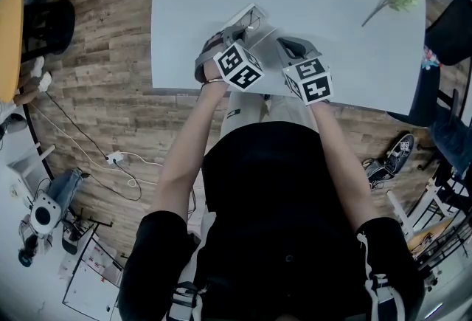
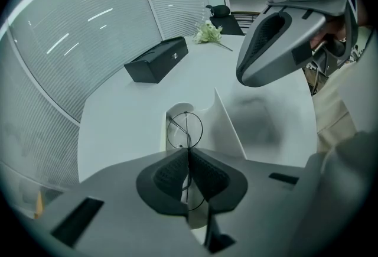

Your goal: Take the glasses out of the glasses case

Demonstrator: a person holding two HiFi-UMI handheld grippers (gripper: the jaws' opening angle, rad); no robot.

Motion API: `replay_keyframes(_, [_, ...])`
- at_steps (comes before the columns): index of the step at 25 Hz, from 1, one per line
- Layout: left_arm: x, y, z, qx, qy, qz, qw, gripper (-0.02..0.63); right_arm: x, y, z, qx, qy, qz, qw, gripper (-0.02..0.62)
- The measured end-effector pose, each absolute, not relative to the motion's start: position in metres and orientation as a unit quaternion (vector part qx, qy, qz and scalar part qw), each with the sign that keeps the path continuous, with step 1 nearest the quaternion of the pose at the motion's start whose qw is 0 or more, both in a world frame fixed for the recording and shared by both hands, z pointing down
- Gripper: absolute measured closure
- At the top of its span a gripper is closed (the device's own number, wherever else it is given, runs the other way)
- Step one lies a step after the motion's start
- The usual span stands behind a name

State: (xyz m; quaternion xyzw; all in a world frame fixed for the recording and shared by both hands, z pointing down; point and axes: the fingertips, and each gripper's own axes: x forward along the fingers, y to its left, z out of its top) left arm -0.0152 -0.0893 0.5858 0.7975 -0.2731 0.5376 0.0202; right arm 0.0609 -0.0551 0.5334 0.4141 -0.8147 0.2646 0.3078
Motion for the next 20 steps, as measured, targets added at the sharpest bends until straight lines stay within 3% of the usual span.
replay_keyframes(20, [-0.018, -0.089, 0.54, 0.784, -0.365, 0.501, -0.024, 0.577, 0.081, -0.058, 0.501, 0.408, -0.84, 0.228, 0.277, 0.577])
